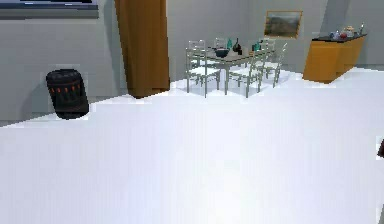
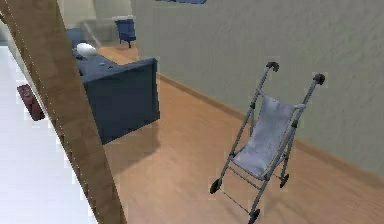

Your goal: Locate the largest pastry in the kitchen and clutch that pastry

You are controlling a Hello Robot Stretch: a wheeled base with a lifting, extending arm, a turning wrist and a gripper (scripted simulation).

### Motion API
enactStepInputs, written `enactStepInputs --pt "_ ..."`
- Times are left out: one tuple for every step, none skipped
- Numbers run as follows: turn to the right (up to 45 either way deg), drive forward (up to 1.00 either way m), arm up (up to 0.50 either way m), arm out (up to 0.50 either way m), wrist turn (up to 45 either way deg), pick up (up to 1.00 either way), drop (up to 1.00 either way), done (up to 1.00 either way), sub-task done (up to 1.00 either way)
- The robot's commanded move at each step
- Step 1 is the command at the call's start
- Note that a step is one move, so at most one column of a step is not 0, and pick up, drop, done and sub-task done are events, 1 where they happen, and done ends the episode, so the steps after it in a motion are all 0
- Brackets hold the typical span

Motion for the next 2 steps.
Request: enactStepInputs --pt "21.0 0.00 0.00 0.00 0.0 0.00 0.00 0.00 0.00" --pt "0.0 0.45 0.00 0.00 0.0 0.00 0.00 0.00 0.00"
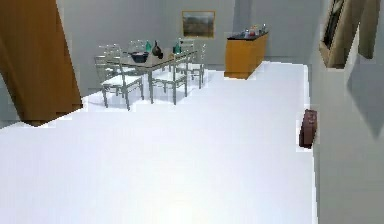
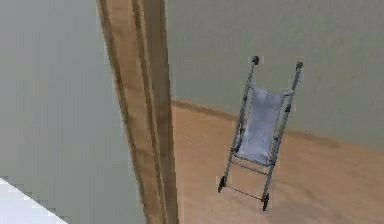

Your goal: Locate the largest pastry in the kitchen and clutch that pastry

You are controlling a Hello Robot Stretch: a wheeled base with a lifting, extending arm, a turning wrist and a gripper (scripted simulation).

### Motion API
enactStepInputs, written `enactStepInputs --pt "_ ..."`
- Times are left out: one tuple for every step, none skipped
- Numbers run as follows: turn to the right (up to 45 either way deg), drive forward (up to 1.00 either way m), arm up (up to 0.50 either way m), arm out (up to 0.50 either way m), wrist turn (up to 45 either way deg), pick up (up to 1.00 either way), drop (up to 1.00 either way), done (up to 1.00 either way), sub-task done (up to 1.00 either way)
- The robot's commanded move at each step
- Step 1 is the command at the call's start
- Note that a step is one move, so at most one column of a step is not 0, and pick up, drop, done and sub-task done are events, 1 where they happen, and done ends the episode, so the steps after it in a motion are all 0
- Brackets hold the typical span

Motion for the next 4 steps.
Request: enactStepInputs --pt "3.0 0.00 0.00 0.00 0.0 0.00 0.00 0.00 0.00" --pt "-45.0 0.00 0.00 0.00 0.0 0.00 0.00 0.00 0.00" --pt "-45.0 0.00 0.00 0.00 0.0 0.00 0.00 0.00 0.00" --pt "-18.0 0.00 0.00 0.00 0.0 0.00 0.00 0.00 0.00"
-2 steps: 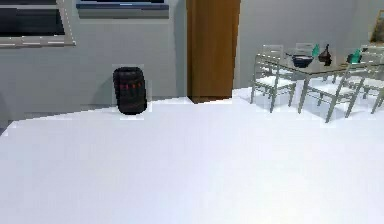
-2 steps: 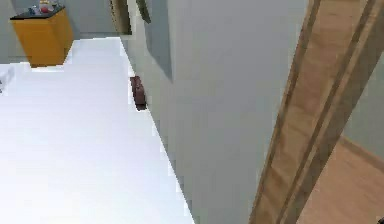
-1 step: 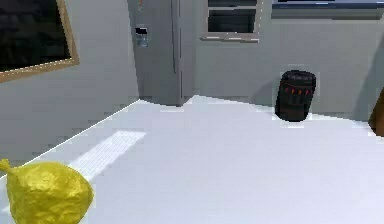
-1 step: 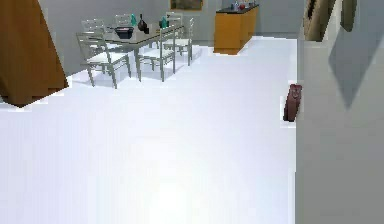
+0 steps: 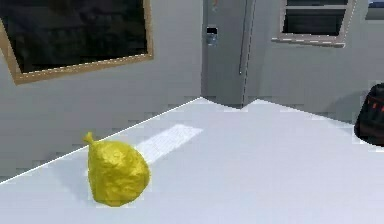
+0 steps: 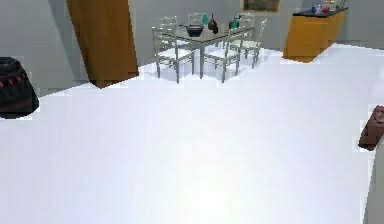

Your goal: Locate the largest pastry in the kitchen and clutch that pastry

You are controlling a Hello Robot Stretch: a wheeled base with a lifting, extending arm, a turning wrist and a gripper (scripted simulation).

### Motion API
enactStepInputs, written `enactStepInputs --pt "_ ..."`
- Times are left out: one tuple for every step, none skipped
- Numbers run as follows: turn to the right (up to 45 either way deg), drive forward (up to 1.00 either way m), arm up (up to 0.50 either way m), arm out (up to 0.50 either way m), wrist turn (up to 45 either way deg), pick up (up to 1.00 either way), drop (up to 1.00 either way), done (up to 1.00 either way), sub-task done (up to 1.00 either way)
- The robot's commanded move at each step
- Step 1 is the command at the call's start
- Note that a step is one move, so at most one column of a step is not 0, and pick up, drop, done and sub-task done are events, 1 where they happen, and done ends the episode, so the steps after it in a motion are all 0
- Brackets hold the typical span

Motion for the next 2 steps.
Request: enactStepInputs --pt "0.0 0.20 0.00 0.00 0.0 0.00 0.00 0.00 0.00" --pt "45.0 0.00 0.00 0.00 0.0 0.00 0.00 0.00 0.00"
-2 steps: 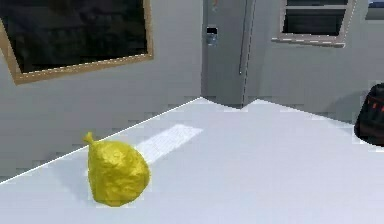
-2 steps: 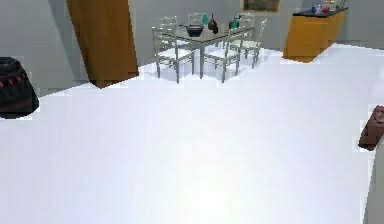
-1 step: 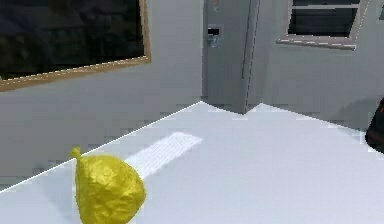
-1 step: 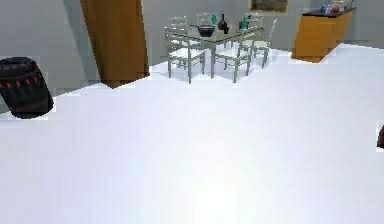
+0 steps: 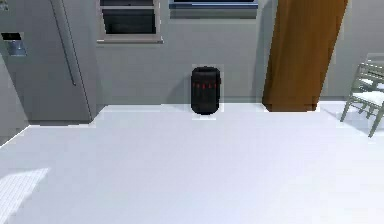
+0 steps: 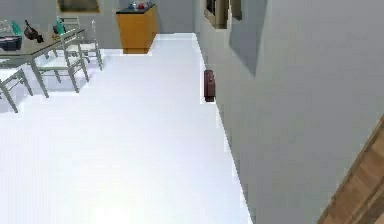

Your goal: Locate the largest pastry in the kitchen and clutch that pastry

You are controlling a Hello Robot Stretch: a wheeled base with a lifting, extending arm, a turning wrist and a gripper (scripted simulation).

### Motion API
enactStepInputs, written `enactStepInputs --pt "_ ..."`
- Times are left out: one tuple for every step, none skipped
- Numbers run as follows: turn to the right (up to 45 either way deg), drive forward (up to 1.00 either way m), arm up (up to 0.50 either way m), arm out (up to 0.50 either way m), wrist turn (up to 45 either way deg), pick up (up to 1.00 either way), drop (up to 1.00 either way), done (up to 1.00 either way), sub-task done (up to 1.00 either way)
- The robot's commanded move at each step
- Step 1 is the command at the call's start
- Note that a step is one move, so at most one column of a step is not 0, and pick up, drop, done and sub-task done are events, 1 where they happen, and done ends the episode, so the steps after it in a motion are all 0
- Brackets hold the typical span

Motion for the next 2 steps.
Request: enactStepInputs --pt "27.0 0.00 0.00 0.00 0.0 0.00 0.00 0.00 0.00" --pt "3.0 0.00 0.00 0.00 0.0 0.00 0.00 0.00 0.00"
